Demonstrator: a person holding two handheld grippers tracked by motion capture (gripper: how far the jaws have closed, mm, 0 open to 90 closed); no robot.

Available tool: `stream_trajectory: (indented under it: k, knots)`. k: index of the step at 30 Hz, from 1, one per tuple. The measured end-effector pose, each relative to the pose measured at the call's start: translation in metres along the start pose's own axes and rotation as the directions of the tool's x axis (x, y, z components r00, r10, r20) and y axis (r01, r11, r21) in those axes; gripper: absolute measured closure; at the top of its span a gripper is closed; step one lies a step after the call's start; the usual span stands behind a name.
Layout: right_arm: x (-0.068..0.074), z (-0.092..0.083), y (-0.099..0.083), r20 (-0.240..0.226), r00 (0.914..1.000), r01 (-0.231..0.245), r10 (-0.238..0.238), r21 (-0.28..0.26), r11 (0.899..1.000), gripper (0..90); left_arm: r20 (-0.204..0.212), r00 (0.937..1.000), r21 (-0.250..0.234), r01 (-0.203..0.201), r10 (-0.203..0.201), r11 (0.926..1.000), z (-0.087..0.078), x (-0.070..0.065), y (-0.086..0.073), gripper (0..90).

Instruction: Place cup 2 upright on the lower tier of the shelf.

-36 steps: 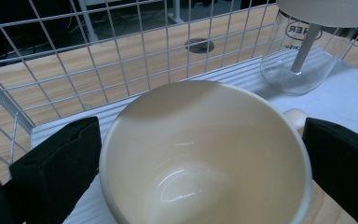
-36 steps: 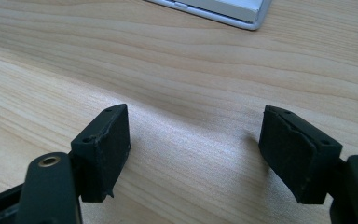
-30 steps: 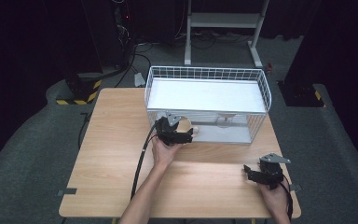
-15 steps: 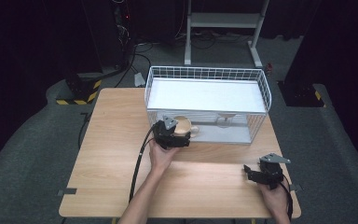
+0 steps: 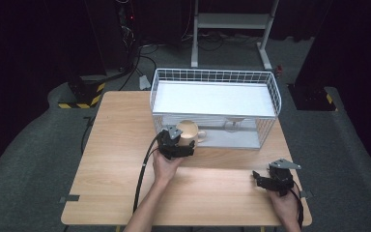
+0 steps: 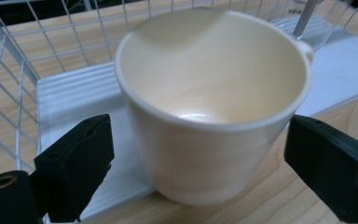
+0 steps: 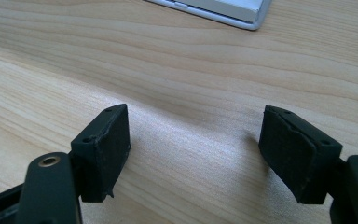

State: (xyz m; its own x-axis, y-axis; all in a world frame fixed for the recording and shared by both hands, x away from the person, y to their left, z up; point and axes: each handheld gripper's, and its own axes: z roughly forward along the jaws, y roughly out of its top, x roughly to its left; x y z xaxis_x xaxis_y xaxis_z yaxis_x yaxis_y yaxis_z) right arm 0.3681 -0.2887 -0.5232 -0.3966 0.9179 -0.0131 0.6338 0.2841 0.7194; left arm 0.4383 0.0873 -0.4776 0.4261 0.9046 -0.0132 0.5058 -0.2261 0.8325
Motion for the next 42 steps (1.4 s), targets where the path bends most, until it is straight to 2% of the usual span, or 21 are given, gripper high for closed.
stream_trajectory:
  k: [5,10,15,29,42]
  knots:
    - [0.0,0.0,0.0,0.0,1.0,0.0,0.0,0.0,1.0,24.7,-0.009,1.0,-0.006,-0.001,0.001,1.0,-0.002,-0.004,-0.004,14.9]
    - [0.0,0.0,0.0,0.0,1.0,0.0,0.0,0.0,1.0,24.7,-0.005,1.0,0.016,-0.004,0.004,0.9999,-0.001,-0.005,-0.008,15.8]
    - [0.0,0.0,0.0,0.0,1.0,0.0,0.0,0.0,1.0,24.7,-0.017,0.9999,0.019,0.002,-0.001,0.9998,0.001,-0.006,-0.011,20.0]
    - [0.0,0.0,0.0,0.0,1.0,0.0,0.0,0.0,1.0,24.7,-0.04,0.9992,0.036,0.0,0.001,0.9994,0.007,-0.009,-0.01,22.1]
    - [0.0,0.0,0.0,0.0,1.0,0.001,-0.001,0.0,1.0,24.8,-0.042,0.9989,0.039,0.022,-0.02,0.999,0.014,-0.006,-0.011,27.5]
